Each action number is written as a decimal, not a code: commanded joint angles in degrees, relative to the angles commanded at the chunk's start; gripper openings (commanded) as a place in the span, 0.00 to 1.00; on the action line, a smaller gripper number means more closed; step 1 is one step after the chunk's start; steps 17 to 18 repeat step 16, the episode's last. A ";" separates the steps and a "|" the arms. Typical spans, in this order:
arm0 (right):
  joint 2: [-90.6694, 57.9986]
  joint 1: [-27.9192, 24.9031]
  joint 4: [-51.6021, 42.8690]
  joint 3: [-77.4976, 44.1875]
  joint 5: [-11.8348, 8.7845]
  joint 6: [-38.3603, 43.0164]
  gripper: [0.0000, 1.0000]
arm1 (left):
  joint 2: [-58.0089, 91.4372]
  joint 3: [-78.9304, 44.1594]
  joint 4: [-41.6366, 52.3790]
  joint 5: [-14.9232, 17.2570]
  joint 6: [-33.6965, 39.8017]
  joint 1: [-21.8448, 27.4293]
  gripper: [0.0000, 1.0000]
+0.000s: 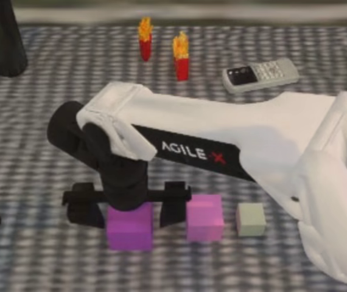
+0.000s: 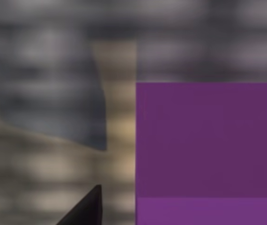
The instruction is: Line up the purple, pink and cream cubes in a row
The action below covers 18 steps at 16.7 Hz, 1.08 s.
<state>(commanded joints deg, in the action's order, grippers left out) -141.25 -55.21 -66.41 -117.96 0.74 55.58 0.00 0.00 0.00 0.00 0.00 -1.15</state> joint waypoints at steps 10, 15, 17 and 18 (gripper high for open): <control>0.12 -0.30 -6.57 -6.22 0.05 0.04 1.00 | 0.00 0.00 0.00 0.00 0.00 0.00 1.00; 0.92 -0.47 -15.06 -14.13 -0.01 -0.02 1.00 | 0.00 0.00 0.00 0.00 0.00 0.00 1.00; 0.94 -0.47 -15.16 -14.23 -0.01 -0.03 1.00 | 0.00 0.00 0.00 0.00 0.00 0.00 1.00; 0.94 -0.47 -15.16 -14.23 -0.01 -0.03 1.00 | 0.00 0.00 0.00 0.00 0.00 0.00 1.00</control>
